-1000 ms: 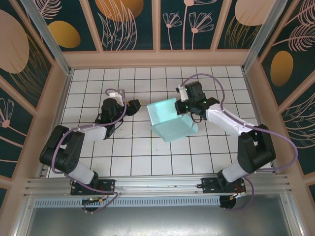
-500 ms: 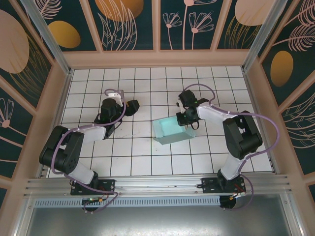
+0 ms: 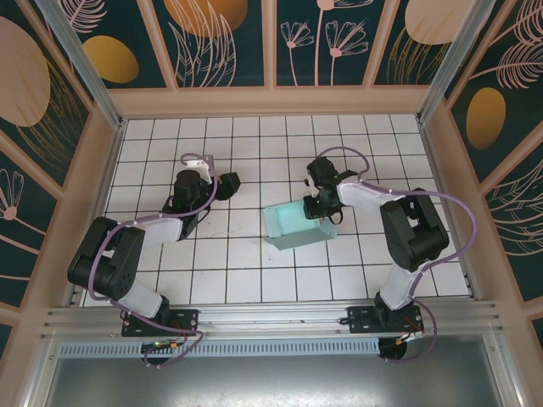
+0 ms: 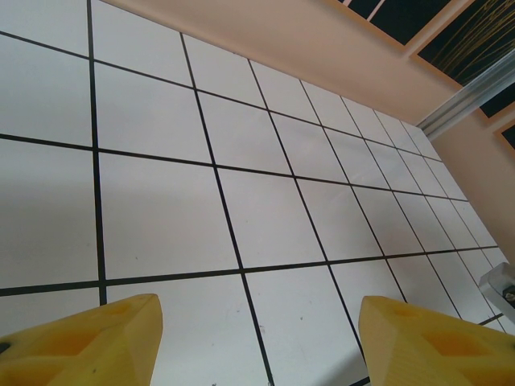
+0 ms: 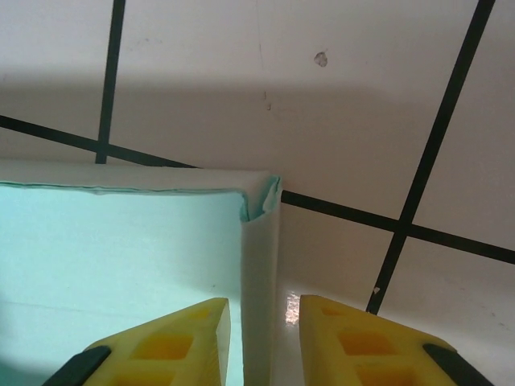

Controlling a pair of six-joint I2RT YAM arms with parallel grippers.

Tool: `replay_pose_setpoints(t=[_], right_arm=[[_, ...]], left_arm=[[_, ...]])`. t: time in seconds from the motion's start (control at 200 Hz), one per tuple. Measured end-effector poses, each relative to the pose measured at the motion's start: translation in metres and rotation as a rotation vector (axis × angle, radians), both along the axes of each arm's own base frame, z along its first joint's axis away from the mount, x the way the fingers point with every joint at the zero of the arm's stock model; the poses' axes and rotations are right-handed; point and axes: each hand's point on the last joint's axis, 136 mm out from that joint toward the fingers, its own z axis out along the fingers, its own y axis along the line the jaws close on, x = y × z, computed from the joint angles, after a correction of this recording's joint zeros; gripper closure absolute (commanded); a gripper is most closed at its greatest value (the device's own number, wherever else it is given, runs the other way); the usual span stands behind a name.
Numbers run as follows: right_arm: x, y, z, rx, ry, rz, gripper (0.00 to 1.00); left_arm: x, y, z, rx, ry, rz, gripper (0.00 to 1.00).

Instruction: Fold the paper box

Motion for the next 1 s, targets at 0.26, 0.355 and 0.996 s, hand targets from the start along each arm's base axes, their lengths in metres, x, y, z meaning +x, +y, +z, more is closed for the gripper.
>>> replay_pose_setpoints(t=[0.26,0.355,0.996], right_arm=[[0.002,0.001,0.004,0.008,-0.011,-0.008,1.00],[0.008,0.004,0.022,0.040,-0.074,0.001,1.00],[-0.001,0.057,0.185,0.600,-0.669,0.238,1.00]], left_arm=[[-0.001,0.000,0.002,0.006,-0.003,-0.002,0.35],[-0.001,0.000,0.003,0.006,-0.005,-0.002,0.35],[-0.026,-0.070,0.021,-0.149,-0.042,-0.292,0.38]])
